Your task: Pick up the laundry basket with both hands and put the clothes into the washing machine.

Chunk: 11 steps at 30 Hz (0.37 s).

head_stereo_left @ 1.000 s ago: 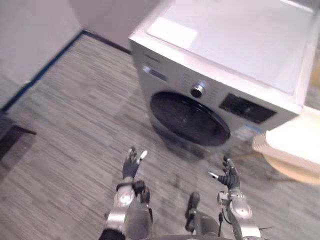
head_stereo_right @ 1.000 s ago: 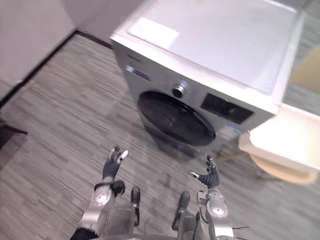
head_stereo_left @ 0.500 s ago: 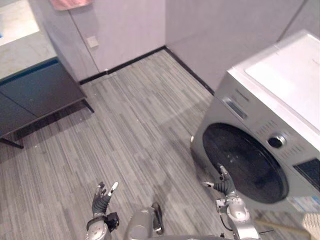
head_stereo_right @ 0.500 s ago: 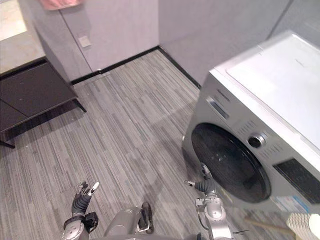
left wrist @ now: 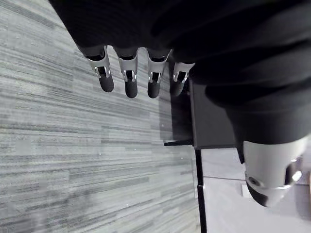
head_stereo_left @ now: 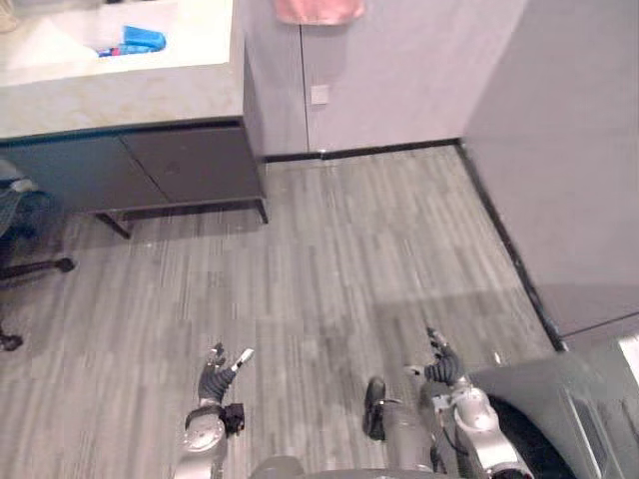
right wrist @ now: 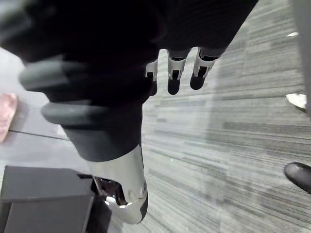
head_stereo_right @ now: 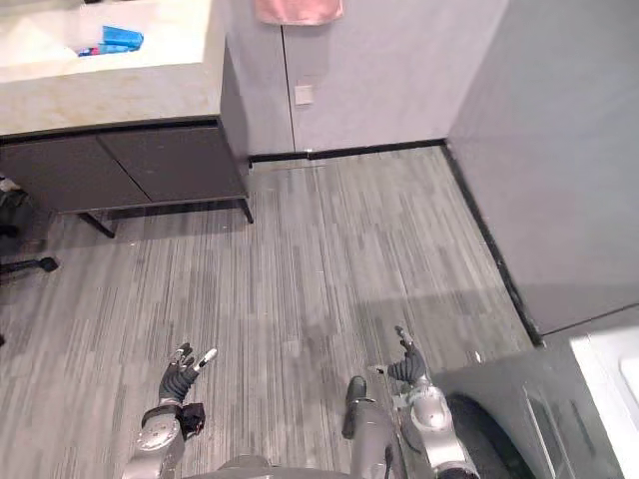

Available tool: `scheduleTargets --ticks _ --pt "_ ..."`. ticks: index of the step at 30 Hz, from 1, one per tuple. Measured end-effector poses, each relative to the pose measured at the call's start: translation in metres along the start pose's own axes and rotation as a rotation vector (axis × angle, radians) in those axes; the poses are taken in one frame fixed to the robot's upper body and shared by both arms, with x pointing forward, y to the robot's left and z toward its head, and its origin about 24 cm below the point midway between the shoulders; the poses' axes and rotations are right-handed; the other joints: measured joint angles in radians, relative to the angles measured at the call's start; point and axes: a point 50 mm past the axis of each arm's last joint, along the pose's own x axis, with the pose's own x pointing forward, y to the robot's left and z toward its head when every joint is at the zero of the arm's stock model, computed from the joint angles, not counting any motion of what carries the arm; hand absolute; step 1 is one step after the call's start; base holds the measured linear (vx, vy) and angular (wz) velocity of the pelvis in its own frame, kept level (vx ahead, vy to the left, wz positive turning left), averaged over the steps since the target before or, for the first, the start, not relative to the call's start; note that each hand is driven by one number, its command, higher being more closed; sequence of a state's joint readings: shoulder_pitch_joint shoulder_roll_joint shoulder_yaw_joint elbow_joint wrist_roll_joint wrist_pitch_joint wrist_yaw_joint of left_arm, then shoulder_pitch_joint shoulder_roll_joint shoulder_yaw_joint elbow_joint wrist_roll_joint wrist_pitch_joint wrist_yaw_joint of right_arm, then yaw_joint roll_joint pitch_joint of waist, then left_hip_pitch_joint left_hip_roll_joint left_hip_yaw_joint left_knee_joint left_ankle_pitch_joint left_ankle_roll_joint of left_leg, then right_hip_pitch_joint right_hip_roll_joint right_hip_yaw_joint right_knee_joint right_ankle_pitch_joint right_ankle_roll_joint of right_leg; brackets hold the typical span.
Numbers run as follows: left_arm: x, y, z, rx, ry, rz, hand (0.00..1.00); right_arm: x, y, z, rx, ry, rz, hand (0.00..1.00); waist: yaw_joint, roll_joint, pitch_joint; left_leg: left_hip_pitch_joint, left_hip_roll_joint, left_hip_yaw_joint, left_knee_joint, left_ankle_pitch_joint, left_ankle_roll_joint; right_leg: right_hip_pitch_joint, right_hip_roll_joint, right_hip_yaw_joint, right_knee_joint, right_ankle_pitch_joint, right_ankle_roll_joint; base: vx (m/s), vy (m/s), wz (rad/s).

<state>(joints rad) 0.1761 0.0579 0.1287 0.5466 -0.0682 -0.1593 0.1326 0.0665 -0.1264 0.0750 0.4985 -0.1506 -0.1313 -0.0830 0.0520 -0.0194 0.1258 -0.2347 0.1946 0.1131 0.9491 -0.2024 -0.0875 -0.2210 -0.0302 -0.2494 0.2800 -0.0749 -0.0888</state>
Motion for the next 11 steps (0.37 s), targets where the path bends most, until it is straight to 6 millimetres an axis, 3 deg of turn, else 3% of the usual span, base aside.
scheduleTargets --ticks 1,3,5,6,7,8,9,11 --pt "0.0 -0.002 0.003 -0.005 -0.012 -0.005 0.0 0.001 0.0 0.005 0.005 -0.024 -0.003 0.0 0.004 -0.013 0.0 -0.036 0.013 0.044 -0.036 -0.013 0.021 0.038 -0.005 0.003 -0.034 0.0 0.0 0.36 -0.149 -0.07" --pt "0.001 -0.004 0.006 -0.009 -0.026 -0.008 0.0 0.001 -0.003 0.006 0.003 -0.03 -0.013 0.0 0.014 -0.017 0.001 -0.058 0.018 0.074 -0.181 -0.019 0.031 0.082 -0.01 0.0 -0.082 0.0 0.001 0.28 -0.072 -0.13" --pt "0.002 -0.004 0.008 -0.008 -0.03 -0.009 0.0 0.001 -0.008 0.002 0.006 -0.014 -0.034 0.0 0.014 -0.013 0.002 -0.061 0.01 0.077 -0.394 -0.009 0.016 0.114 -0.015 -0.015 -0.109 -0.001 0.008 0.23 0.019 0.02" --pt "0.003 -0.005 0.009 -0.008 -0.035 -0.012 0.0 -0.001 -0.011 -0.003 0.007 0.007 -0.047 0.0 0.012 -0.013 0.002 -0.052 -0.001 0.071 -0.509 0.017 -0.009 0.124 -0.021 -0.026 -0.111 -0.009 0.023 0.18 0.088 0.24" --pt "0.004 -0.006 0.01 -0.009 -0.036 -0.014 0.0 -0.002 -0.017 -0.011 0.0 0.039 -0.064 0.0 0.012 -0.003 -0.002 -0.032 -0.017 0.053 -0.649 0.102 -0.026 0.139 -0.016 -0.032 -0.112 -0.019 0.041 0.21 0.147 0.18" --pt "0.003 -0.006 0.008 -0.009 -0.028 -0.014 0.0 -0.003 -0.021 -0.016 -0.015 0.056 -0.069 0.0 0.014 0.02 -0.009 -0.02 -0.017 0.025 -0.713 0.232 -0.02 0.153 0.001 -0.03 -0.116 -0.031 0.061 0.18 0.162 0.04" --pt "0.003 -0.003 0.005 0.002 -0.015 -0.008 0.0 -0.003 -0.022 -0.019 -0.017 0.077 -0.071 0.0 0.016 0.024 -0.011 0.002 -0.02 0.021 -0.74 0.226 0.013 0.166 0.004 -0.023 -0.118 -0.039 0.072 0.17 0.197 0.01" --pt "0.004 0.005 0.004 0.028 -0.008 0.002 0.0 -0.004 -0.02 -0.023 -0.018 0.093 -0.066 0.0 0.012 -0.005 -0.02 0.043 -0.056 0.033 -0.821 0.246 0.024 0.166 -0.031 -0.014 -0.121 -0.04 0.093 0.1 0.13 0.03"
